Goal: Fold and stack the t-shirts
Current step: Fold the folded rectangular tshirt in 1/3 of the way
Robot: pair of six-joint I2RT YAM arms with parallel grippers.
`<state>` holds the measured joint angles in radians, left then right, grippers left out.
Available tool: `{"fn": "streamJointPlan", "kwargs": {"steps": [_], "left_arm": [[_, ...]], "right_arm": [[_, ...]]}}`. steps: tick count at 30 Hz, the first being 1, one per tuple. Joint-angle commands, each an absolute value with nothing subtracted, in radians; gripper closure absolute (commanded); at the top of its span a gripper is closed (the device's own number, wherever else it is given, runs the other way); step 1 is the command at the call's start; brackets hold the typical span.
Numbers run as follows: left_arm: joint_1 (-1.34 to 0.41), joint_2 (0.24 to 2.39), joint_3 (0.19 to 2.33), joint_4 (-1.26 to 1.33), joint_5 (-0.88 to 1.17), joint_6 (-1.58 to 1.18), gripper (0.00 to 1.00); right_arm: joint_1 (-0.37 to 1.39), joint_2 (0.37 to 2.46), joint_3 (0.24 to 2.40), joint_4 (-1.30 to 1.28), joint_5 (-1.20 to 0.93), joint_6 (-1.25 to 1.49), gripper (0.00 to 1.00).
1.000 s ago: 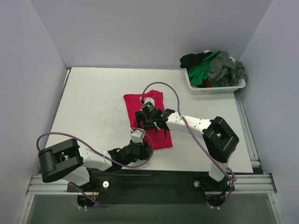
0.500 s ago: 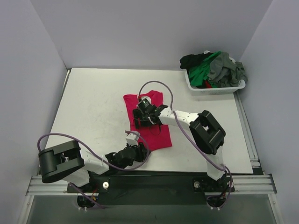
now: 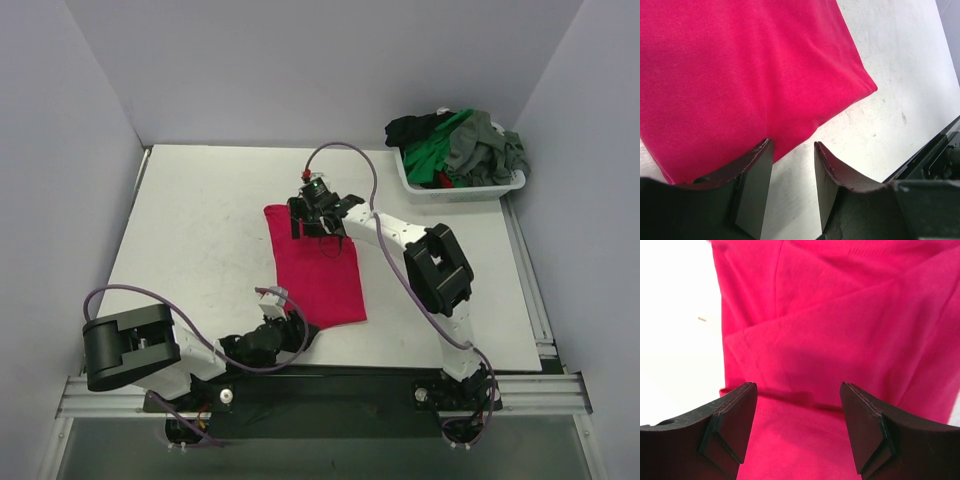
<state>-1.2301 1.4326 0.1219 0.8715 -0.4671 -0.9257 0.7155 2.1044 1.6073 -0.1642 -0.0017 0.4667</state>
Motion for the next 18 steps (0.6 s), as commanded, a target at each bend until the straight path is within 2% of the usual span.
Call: {"fn": "streamJointPlan", "kwargs": {"steps": [1, 9, 18], "left_arm": [[-1.258, 1.485, 0.063, 0.638, -0.423, -0.954, 0.51], [-1.282, 1.375, 0.121, 0.474, -0.457, -0.928, 0.50], [-1.282, 0.967, 0.258, 0.105, -0.560, -0.819, 0.45]], "right_arm": [[0.713, 2.083, 1.655, -0.213, 0.009, 0.445, 0.32], [0.698, 1.881, 1.494, -0.212, 0.029, 0.422, 0.30], [0.637, 1.577, 1.168, -0.206, 0.058, 0.448, 0.29]]}}
